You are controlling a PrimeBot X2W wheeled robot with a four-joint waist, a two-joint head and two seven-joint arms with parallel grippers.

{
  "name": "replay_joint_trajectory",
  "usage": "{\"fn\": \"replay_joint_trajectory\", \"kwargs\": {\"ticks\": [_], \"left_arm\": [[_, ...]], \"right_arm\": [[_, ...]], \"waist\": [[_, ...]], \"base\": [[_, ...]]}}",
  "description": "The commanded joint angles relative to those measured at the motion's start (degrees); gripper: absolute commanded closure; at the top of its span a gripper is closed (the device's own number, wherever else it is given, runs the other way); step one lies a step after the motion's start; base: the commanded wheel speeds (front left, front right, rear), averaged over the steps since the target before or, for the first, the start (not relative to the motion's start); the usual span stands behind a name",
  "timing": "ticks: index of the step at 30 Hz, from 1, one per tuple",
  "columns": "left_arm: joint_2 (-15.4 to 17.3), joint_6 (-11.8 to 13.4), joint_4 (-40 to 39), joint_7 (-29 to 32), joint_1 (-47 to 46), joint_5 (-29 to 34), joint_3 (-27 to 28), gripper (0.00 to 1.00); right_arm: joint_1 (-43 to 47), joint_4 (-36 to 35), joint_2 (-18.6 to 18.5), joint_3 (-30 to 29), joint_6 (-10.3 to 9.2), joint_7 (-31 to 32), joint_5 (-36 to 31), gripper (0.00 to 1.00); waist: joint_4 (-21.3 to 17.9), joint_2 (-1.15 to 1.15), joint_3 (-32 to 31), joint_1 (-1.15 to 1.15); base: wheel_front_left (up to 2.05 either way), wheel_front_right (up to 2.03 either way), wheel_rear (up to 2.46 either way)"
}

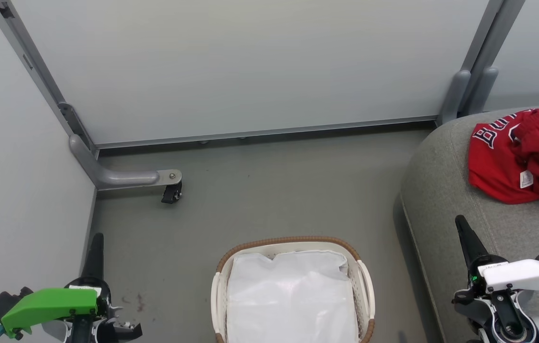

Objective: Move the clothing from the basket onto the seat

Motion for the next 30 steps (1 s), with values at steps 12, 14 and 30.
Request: {"fn": "replay_joint_trajectory", "kwargs": {"ticks": [12,14,30], "left_arm": [[0.37,-0.18,-0.83,1.73,-1.38,-5.63,0.95,1.0],[0.37,-0.18,-0.93,1.95,-1.47,-6.39,1.07,1.0],[0.37,-0.21,-1.35,3.54,-1.89,-11.9,1.89,1.0]], "right_arm": [[0.44,-1.0,-0.38,-0.86,-0.01,1.79,5.74,1.0],[0.46,-1.08,-0.39,-0.95,-0.01,1.95,6.56,1.0],[0.67,-1.61,-0.44,-1.62,-0.02,3.61,12.21,1.0]], "waist": [[0.0,0.0,-0.21,0.0],[0.0,0.0,-0.24,0.0],[0.0,0.0,-0.51,0.0]], "base": [[0.0,0.0,0.0],[0.0,0.0,0.0],[0.0,0.0,0.0]]}}
